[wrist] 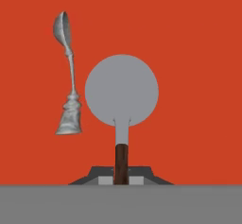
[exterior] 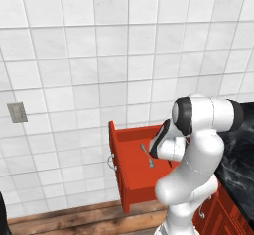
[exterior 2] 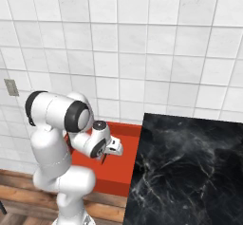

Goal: Organize the utensils by type. Pick up the wooden spoons from the counter and place them in the open cabinet. Then pick up the metallic utensils from the counter and place them in the open drawer.

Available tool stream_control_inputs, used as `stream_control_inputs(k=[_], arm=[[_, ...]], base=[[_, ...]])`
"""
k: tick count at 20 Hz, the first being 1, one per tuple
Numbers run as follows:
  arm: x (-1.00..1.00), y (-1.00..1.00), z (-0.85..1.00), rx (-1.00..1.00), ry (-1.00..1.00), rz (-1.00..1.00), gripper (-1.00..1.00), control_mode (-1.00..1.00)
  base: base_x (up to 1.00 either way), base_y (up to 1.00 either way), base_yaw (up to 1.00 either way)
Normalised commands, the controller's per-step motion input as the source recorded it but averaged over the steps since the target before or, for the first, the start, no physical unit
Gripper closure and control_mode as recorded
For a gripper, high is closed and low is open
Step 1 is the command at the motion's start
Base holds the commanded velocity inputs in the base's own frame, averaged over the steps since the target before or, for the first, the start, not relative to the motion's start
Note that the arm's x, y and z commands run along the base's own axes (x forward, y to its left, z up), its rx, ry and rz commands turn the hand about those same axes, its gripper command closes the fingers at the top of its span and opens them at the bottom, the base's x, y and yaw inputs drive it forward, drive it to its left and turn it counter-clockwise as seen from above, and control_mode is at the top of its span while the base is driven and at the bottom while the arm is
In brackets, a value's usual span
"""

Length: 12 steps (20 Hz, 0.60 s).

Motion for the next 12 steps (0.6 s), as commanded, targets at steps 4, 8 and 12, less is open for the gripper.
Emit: stream_control_inputs(k=[4, 8, 12], arm=[[0.23, -0.02, -0.29, 0.0, 0.01, 0.0, 1.0, -1.0], [0.19, -0.05, -0.27, 0.0, 0.01, 0.0, 1.0, -1.0], [0.1, -0.08, -0.31, 0.0, 0.02, 0.0, 1.0, -1.0]], base=[[0.0, 0.0, 0.0], [0.0, 0.0, 0.0], [0.0, 0.0, 0.0]])
